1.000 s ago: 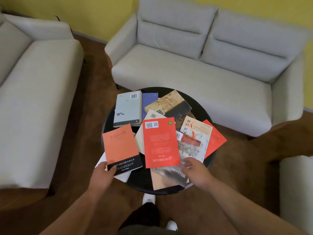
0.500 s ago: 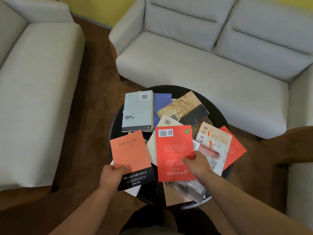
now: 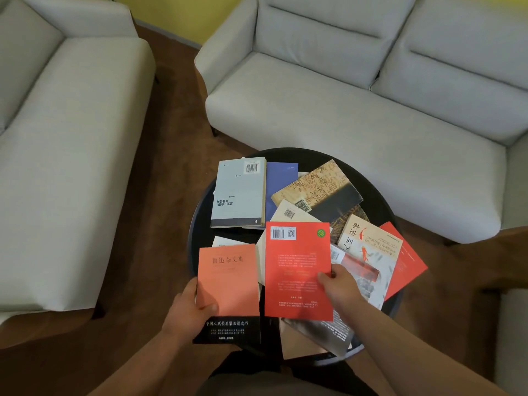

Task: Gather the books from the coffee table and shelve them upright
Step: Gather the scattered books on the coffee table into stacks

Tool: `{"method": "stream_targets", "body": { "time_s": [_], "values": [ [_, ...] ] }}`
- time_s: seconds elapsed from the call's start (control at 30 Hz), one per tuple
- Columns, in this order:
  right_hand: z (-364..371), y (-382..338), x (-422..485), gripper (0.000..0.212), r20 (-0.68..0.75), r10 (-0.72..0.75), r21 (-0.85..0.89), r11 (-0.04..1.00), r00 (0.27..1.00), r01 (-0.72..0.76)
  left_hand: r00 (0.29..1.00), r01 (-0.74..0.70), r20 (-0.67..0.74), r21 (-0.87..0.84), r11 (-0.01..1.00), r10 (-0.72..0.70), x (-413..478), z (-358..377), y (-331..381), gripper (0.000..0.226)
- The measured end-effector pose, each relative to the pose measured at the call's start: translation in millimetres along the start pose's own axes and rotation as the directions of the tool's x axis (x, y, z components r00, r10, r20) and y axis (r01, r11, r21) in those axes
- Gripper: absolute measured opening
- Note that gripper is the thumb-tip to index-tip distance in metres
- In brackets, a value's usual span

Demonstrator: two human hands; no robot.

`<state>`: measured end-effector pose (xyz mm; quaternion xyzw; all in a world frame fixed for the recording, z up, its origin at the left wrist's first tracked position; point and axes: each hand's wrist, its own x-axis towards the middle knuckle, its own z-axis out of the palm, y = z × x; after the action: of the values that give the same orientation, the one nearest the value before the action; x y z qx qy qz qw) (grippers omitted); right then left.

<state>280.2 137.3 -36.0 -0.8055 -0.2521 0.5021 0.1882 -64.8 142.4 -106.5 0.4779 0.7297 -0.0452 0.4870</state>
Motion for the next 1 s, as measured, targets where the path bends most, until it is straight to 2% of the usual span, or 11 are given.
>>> {"method": "stream_targets", "body": {
  "time_s": [0.13,0.2,0.27,0.33,0.37,0.47,0.53,0.67,0.77,0.83,1.0],
  "values": [
    [2,1,1,0.005,-0.055,-0.071,-0.118,0.991,0.996,0.064,0.998,-0.036,0.038,-0.122,0.992,0.041,-30,-1,27,0.052],
    [7,4,-3,0.029,-0.132,-0.156,-0.280,0.953,0.979,0.114,1.000,0.028,0.018,-0.299,0.954,-0.024,-27,-1,32,0.035],
    [15,7,-21,0.039,-0.186,-0.338,-0.421,0.876,0.923,0.236,0.993,0.113,0.013,-0.441,0.890,-0.120,-23,-3,32,0.035],
    [28,9,-40,0.034,-0.037,-0.516,-0.500,0.751,0.856,0.431,0.992,0.109,-0.003,-0.440,0.891,-0.123,-19,-5,27,0.038],
    [35,9,-48,0.032,0.085,-0.527,-0.494,0.715,0.846,0.495,0.995,0.089,-0.005,-0.432,0.898,-0.101,-21,-5,26,0.039],
    [54,8,-58,0.036,0.379,-0.361,-0.458,0.727,0.852,0.512,0.999,0.022,-0.013,-0.441,0.897,-0.030,-32,-4,27,0.030],
    [66,6,-58,0.036,0.433,-0.264,-0.440,0.773,0.862,0.457,0.999,-0.029,-0.048,-0.430,0.902,0.009,-38,0,26,0.024],
    [84,5,-54,0.028,0.371,-0.171,-0.410,0.852,0.913,0.326,0.991,-0.106,-0.115,-0.339,0.935,0.070,-45,9,18,0.023],
    [94,4,-50,0.032,0.295,-0.125,-0.356,0.905,0.947,0.231,1.000,-0.024,-0.016,-0.429,0.903,0.018,-45,10,14,0.039],
    [98,5,-48,0.039,0.272,-0.082,-0.284,0.945,0.959,0.162,0.999,0.047,0.019,-0.499,0.865,-0.043,-43,9,16,0.042],
    [105,7,-53,0.049,0.271,-0.036,-0.153,0.985,0.962,0.080,0.994,0.072,-0.031,-0.492,0.868,-0.100,-41,2,21,0.036]
  ]
}}
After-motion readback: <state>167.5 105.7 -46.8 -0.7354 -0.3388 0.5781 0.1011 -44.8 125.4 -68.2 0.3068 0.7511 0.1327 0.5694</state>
